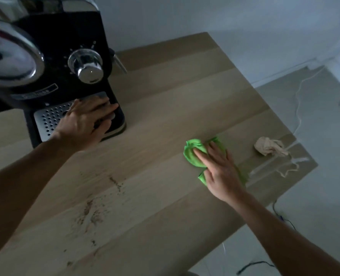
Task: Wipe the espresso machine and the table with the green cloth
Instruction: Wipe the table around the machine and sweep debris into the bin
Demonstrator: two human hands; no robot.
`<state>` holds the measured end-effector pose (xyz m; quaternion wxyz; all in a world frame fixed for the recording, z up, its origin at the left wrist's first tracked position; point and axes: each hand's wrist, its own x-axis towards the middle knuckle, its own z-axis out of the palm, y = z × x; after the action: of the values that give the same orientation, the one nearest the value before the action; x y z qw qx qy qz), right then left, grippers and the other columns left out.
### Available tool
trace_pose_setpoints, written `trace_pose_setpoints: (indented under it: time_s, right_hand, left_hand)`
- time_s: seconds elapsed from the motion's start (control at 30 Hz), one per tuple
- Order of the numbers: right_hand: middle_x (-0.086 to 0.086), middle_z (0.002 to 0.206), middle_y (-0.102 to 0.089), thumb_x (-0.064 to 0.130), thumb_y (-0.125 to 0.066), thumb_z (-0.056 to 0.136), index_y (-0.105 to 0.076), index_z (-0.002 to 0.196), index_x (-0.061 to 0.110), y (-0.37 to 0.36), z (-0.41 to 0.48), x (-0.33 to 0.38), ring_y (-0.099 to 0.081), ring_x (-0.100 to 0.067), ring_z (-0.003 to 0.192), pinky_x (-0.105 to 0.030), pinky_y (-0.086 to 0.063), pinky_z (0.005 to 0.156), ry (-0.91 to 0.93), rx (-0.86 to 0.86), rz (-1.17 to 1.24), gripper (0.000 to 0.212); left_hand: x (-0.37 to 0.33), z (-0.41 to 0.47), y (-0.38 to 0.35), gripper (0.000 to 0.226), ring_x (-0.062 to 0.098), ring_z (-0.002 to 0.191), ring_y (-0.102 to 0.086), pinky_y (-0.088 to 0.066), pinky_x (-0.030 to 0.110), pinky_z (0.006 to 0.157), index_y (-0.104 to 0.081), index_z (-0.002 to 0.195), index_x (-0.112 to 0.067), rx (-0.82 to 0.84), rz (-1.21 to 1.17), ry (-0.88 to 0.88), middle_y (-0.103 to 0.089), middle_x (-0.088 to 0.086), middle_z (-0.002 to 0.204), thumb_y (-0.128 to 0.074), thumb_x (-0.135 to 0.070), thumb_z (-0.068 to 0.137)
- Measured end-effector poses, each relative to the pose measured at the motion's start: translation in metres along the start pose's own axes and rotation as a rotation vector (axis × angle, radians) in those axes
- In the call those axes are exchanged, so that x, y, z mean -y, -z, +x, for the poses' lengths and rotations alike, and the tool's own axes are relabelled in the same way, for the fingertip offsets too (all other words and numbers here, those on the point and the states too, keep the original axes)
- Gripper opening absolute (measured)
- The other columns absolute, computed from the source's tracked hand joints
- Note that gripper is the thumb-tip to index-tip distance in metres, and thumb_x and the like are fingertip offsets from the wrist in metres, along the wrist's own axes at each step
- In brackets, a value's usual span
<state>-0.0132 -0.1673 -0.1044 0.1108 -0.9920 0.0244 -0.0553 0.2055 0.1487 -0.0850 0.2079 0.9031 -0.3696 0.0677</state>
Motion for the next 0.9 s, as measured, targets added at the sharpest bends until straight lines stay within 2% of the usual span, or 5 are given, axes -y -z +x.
trace_pose_setpoints:
  time_s: [0.13,0.27,0.43,0.63,0.9]
  right_hand:
    - [-0.011,0.131,-0.056,0.020,-0.043,0.075,-0.056,0.126,0.020,-0.013,-0.034,0.068,-0.044,-0.031,0.128,-0.058,-0.036,0.101,0.020,0.000,0.107,0.053]
    - [-0.007,0.136,-0.052,0.020,-0.042,0.078,-0.054,0.129,0.021,-0.008,-0.036,0.083,-0.039,-0.026,0.132,-0.043,-0.031,0.105,0.113,0.089,0.121,0.052]
    - [-0.009,0.143,-0.045,0.022,-0.038,0.080,-0.048,0.136,0.022,0.006,-0.056,0.040,-0.032,-0.029,0.137,-0.060,-0.031,0.101,-0.156,0.040,0.001,0.056]
    - [-0.009,0.143,-0.045,0.028,-0.039,0.075,-0.049,0.134,0.022,-0.016,-0.079,0.137,-0.037,-0.032,0.134,-0.063,-0.034,0.100,-0.434,-0.041,0.032,0.060]
    - [-0.011,0.140,-0.048,0.022,-0.039,0.081,-0.050,0.131,0.015,-0.042,-0.040,0.223,-0.041,-0.027,0.132,-0.044,-0.035,0.108,-0.189,-0.075,0.312,0.052]
  left_hand:
    - [0.002,0.000,-0.001,0.051,0.035,0.127,-0.047,-0.035,0.053,0.105,-0.059,0.130,-0.012,0.007,-0.019,0.006,-0.055,0.015,0.135,-0.039,-0.041,0.092]
    - [0.003,0.000,-0.001,0.055,0.035,0.129,-0.046,-0.032,0.051,0.107,-0.059,0.130,-0.013,-0.005,-0.031,-0.002,-0.054,0.015,0.136,-0.037,-0.044,0.091]
    - [0.004,0.001,-0.003,0.057,0.034,0.129,-0.045,-0.029,0.046,0.107,-0.058,0.131,-0.013,0.011,-0.036,-0.004,-0.052,0.014,0.137,-0.035,-0.046,0.091]
    - [0.003,0.000,-0.002,0.054,0.032,0.127,-0.047,-0.030,0.044,0.105,-0.060,0.129,-0.014,-0.010,-0.057,0.008,-0.053,0.013,0.135,-0.038,-0.043,0.089]
    - [0.004,0.002,-0.001,0.051,0.031,0.125,-0.050,-0.036,0.054,0.101,-0.061,0.127,-0.014,0.022,-0.055,0.009,-0.056,0.013,0.132,-0.040,-0.042,0.089]
